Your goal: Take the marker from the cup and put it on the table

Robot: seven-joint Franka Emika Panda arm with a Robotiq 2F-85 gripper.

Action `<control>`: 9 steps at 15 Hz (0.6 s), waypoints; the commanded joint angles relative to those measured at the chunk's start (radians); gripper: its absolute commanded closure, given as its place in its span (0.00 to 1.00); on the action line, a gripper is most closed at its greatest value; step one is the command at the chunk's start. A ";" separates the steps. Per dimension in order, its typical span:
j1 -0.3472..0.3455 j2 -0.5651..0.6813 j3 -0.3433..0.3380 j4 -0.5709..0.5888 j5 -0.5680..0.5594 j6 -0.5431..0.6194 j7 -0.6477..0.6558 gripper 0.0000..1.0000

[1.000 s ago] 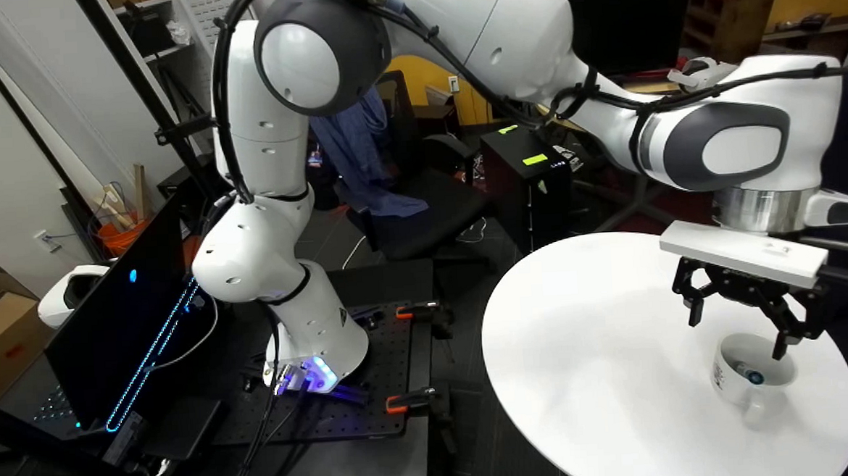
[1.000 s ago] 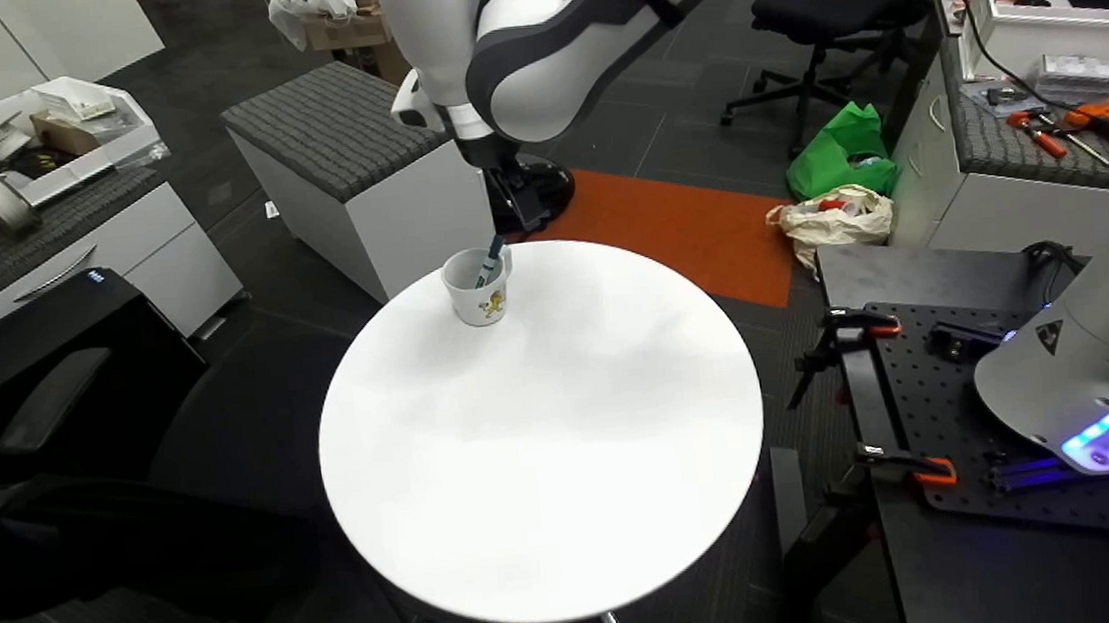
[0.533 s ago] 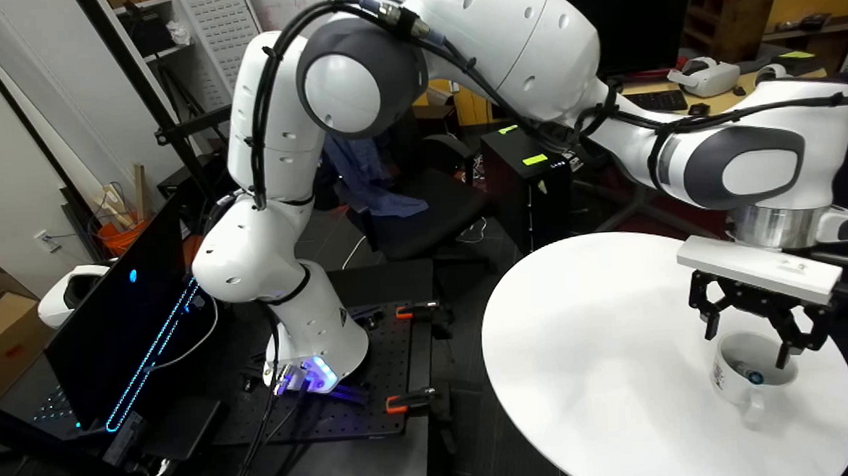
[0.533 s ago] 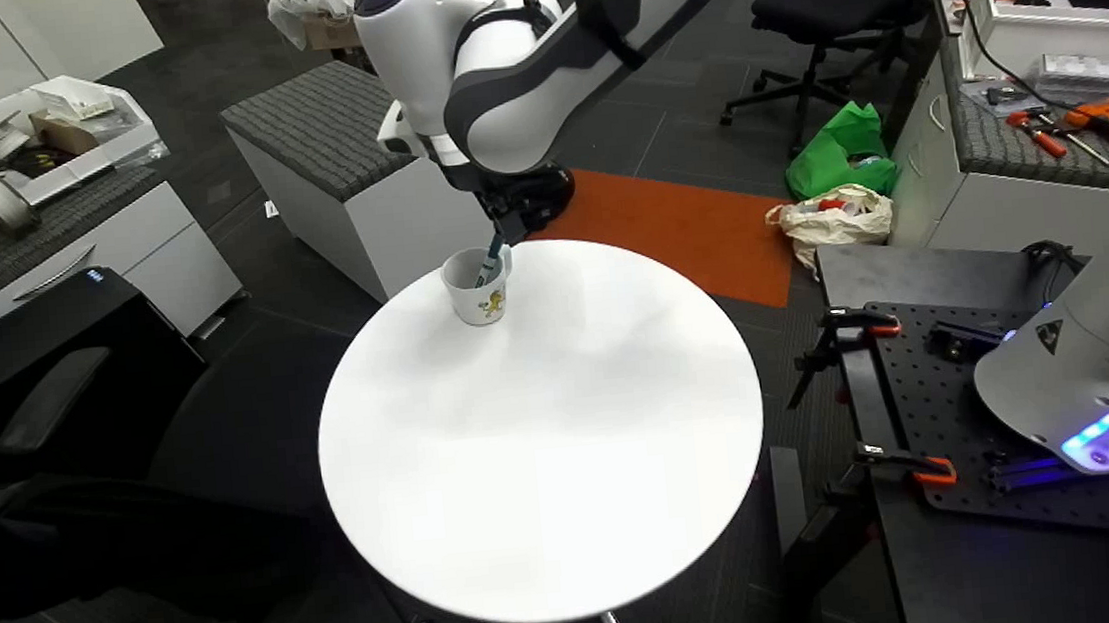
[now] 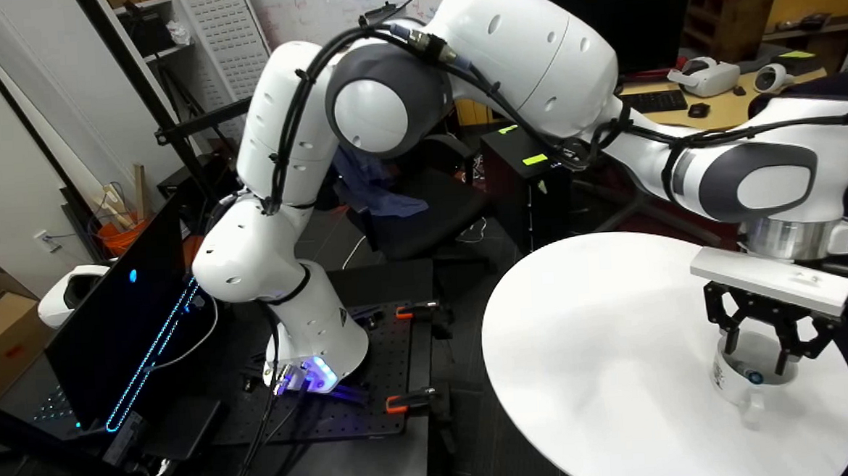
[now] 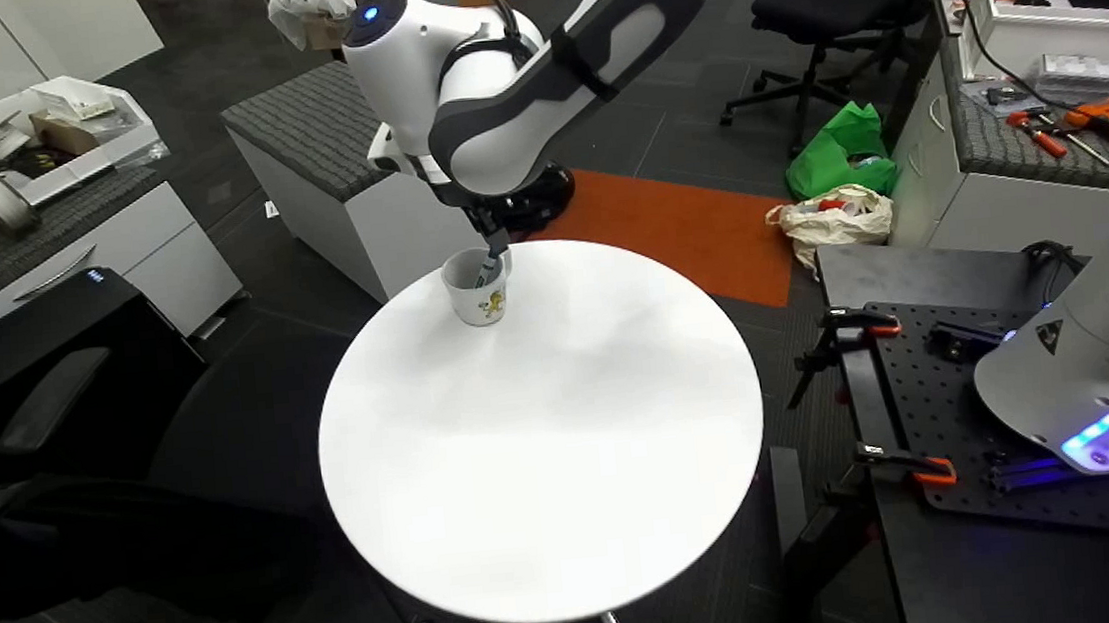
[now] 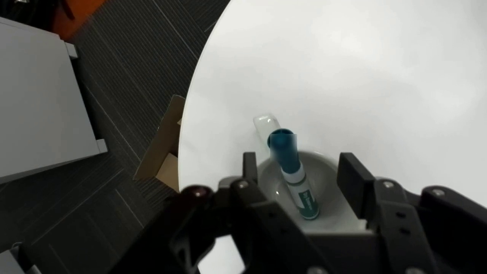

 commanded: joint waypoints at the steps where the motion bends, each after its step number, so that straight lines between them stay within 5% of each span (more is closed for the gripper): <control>1: 0.009 0.038 0.001 0.067 0.003 -0.044 -0.025 0.41; 9: 0.018 0.104 -0.002 0.142 0.003 -0.090 -0.024 0.49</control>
